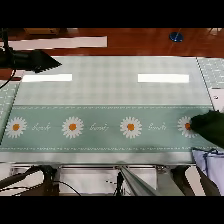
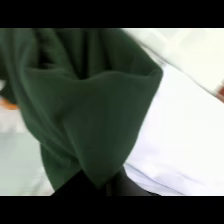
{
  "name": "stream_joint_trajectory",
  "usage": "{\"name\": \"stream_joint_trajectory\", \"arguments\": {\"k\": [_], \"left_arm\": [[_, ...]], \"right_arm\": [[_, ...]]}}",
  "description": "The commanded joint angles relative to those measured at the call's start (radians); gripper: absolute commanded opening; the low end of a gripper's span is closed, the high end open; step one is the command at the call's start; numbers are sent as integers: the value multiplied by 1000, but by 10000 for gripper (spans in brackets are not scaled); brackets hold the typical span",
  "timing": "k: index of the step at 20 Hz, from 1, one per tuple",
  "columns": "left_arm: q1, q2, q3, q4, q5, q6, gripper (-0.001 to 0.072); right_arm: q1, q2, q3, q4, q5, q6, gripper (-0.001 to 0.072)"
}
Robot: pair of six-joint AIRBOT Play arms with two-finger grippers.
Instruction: Fold the shirts.
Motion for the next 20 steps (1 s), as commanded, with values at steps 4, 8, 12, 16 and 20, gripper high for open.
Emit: {"name": "stream_joint_trajectory", "arguments": {"k": [4,8,12,16,20], "left_arm": [[31,-73,0,51,105,24,403],[58,-117,0,51,101,24,403],[84,-118,0,51,109,24,403],[108,-118,0,51,119,24,402],[117,-118,0,52,120,24,403]], "right_arm": [[-431,128,-352,-416,70,-224,29],[-597,169,-447,-490,-55,-239,30],[-596,169,-499,-588,-106,-238,30],[-596,168,-598,-633,-153,-240,30],[-595,163,-672,-677,-206,-363,457]]}}
